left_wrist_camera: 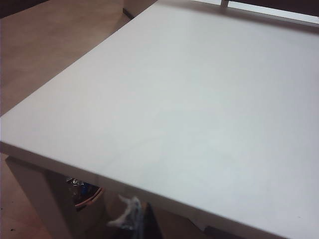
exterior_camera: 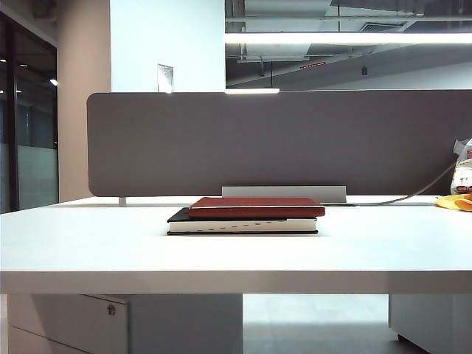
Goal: Pick up the red book and place it on top of the black book.
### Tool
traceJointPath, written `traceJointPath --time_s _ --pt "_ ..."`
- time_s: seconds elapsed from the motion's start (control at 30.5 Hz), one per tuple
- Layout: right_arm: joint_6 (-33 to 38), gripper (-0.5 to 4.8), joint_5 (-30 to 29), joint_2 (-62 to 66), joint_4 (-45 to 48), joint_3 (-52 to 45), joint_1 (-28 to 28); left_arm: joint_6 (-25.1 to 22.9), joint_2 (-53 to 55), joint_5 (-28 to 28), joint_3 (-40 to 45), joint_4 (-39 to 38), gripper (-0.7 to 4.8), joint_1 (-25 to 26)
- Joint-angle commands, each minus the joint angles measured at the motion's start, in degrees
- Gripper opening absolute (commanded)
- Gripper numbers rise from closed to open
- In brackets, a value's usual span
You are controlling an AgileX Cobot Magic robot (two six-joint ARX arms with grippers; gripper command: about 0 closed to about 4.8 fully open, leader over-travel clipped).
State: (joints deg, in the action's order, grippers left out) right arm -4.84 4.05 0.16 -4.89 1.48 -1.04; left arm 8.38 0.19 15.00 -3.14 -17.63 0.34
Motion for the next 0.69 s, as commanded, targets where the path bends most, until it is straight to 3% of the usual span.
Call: traceJointPath --time_s 0.03,0.69 --pt "-0.1 -0.05 0.3 0.0 1.9 0.1 0.0 -0.2 0.0 0.3 -0.1 -1.5 -0.06 -0.1" --pt "-0.1 -0.05 0.9 0.0 6.1 -1.2 0.2 -0.2 0.0 0.3 -0.1 -1.6 -0.06 -0.1"
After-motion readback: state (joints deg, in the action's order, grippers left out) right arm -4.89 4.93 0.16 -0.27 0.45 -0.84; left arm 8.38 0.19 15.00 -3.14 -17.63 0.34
